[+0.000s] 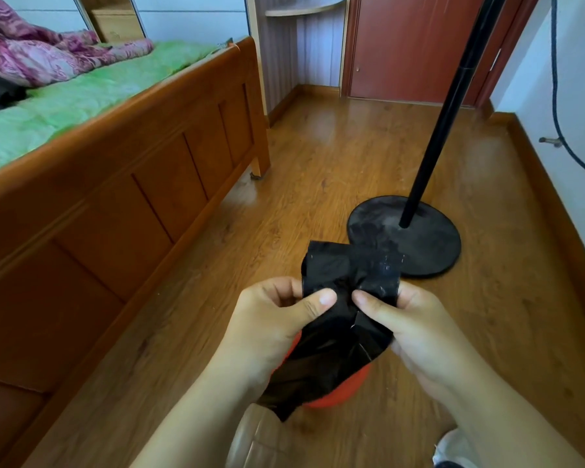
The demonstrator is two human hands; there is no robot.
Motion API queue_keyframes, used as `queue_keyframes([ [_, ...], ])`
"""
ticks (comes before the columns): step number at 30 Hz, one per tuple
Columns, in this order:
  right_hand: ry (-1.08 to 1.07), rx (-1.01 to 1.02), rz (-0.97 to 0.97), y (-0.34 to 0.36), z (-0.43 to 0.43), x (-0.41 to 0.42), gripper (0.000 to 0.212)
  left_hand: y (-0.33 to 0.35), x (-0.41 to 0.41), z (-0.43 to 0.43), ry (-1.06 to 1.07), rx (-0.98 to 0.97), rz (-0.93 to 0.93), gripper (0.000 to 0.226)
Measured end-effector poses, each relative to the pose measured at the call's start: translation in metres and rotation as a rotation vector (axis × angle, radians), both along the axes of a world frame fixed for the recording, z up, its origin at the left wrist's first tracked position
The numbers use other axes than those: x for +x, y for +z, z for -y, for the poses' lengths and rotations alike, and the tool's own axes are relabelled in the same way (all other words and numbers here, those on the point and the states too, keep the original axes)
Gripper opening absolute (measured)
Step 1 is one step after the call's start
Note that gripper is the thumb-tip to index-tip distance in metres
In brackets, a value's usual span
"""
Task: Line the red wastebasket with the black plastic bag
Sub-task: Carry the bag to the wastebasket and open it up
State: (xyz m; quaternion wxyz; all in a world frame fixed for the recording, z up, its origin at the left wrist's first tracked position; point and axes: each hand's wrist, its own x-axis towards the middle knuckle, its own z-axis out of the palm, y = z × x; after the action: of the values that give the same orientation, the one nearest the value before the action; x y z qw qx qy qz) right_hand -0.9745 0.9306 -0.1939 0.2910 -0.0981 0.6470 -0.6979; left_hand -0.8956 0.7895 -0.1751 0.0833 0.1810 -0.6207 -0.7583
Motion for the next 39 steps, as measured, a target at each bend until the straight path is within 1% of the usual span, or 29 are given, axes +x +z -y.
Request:
queue_keyframes([
  [1, -0.001, 0.001, 0.0, 0.0, 0.0, -0.001, 0.011, 0.002, 0.001, 0.0, -0.022, -0.003, -0.018, 0.014],
  [3, 0.0, -0.005, 0.006, 0.001, -0.001, -0.002, 0.013, 0.002, 0.002, 0.003, -0.046, -0.013, -0.031, 0.016],
  [7, 0.03, 0.017, 0.01, 0.0, 0.001, -0.002, 0.013, 0.003, 0.0, 0.004, -0.023, 0.016, -0.008, 0.012],
  [11, 0.03, 0.045, -0.055, 0.0, 0.004, 0.0, 0.01, 0.001, -0.003, 0.0, 0.048, -0.022, 0.021, 0.02],
  [12, -0.018, 0.081, -0.115, -0.001, 0.005, 0.001, 0.008, 0.0, -0.004, -0.002, 0.065, -0.026, 0.024, 0.02],
  [13, -0.097, 0.145, -0.216, -0.003, 0.007, 0.001, 0.011, -0.001, -0.004, -0.003, 0.078, -0.03, 0.023, 0.021],
  [15, -0.309, 0.297, -0.518, -0.003, 0.009, 0.003, 0.026, -0.002, -0.006, -0.006, 0.106, -0.031, 0.012, 0.022],
  [16, -0.388, 0.329, -0.678, -0.001, 0.01, 0.005, 0.032, -0.002, -0.007, -0.007, 0.122, -0.03, 0.01, 0.023],
  [17, -0.424, 0.319, -0.81, 0.002, 0.011, 0.007, 0.033, -0.003, -0.007, -0.008, 0.135, -0.033, 0.014, 0.022],
  [18, -0.419, 0.285, -0.902, 0.005, 0.012, 0.01, 0.031, -0.003, -0.007, -0.009, 0.142, -0.037, 0.024, 0.02],
  [20, -0.335, 0.227, -0.972, 0.01, 0.013, 0.015, 0.025, -0.003, -0.007, -0.01, 0.16, -0.049, 0.049, 0.018],
  [22, -0.186, 0.214, -0.908, 0.014, 0.016, 0.018, 0.023, -0.004, -0.008, -0.009, 0.171, -0.044, 0.077, 0.024],
  [24, -0.058, 0.213, -0.778, 0.015, 0.017, 0.018, 0.022, -0.003, -0.007, -0.009, 0.143, -0.006, 0.115, 0.036],
  [27, 0.021, 0.151, -0.617, 0.014, 0.017, 0.014, 0.011, -0.003, -0.006, -0.009, 0.062, 0.124, 0.14, 0.037],
  [29, 0.033, 0.103, -0.565, 0.014, 0.016, 0.012, 0.011, -0.003, -0.006, -0.008, 0.028, 0.171, 0.15, 0.035],
  [32, 0.019, 0.06, -0.562, 0.014, 0.015, 0.009, 0.013, -0.003, -0.006, -0.006, 0.005, 0.175, 0.129, 0.031],
  [35, 0.003, 0.071, -0.571, 0.013, 0.014, 0.008, 0.016, -0.003, -0.006, -0.005, 0.003, 0.143, 0.092, 0.024],
  [39, -0.001, 0.116, -0.58, 0.012, 0.014, 0.009, 0.02, -0.005, -0.007, -0.003, -0.009, 0.1, 0.065, 0.022],
])
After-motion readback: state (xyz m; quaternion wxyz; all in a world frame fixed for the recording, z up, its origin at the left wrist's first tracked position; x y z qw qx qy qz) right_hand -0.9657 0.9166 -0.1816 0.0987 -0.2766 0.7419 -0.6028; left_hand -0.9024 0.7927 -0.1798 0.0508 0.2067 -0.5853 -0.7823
